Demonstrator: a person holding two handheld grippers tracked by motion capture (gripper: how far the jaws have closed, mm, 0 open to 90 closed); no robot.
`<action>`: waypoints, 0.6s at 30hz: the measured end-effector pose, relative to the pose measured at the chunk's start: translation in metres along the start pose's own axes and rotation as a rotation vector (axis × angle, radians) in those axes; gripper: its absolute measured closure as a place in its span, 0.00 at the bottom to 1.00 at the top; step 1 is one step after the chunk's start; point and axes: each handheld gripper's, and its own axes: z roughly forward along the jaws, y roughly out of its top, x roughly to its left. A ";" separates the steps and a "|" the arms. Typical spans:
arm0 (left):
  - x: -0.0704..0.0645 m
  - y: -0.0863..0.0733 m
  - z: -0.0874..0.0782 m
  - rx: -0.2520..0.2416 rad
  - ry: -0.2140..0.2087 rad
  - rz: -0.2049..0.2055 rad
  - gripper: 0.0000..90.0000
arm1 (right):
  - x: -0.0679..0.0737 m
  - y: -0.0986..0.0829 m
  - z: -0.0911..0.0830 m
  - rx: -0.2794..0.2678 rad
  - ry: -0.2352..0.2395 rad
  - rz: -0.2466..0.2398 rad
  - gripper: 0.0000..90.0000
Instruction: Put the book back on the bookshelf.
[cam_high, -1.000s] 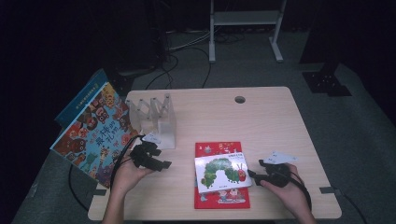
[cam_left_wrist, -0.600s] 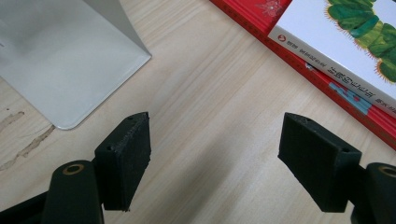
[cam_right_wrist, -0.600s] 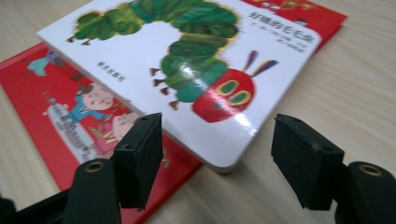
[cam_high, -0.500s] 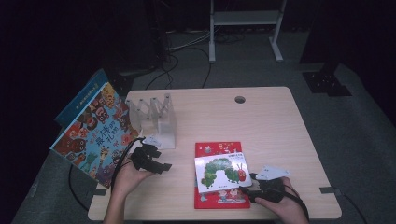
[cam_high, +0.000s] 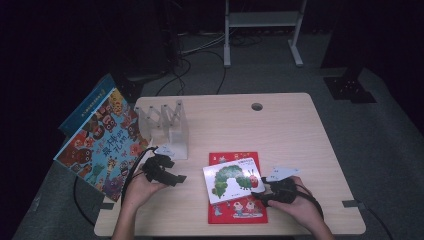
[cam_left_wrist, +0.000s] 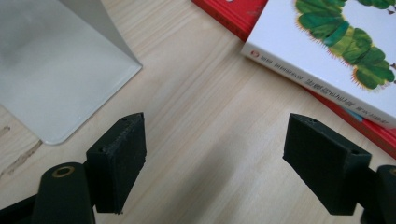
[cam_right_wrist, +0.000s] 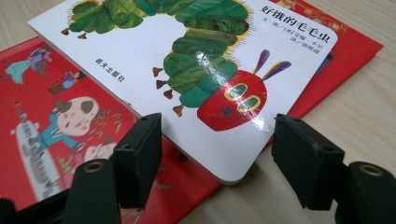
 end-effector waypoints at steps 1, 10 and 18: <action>-0.001 0.001 0.001 -0.006 -0.005 0.006 0.22 | -0.002 0.002 0.002 0.003 0.005 -0.005 0.37; -0.008 0.014 0.014 -0.011 -0.032 0.058 0.18 | -0.013 0.017 0.016 0.016 0.020 -0.015 0.38; -0.012 0.027 0.039 -0.018 -0.079 0.061 0.18 | -0.016 0.027 0.027 0.021 0.033 -0.027 0.37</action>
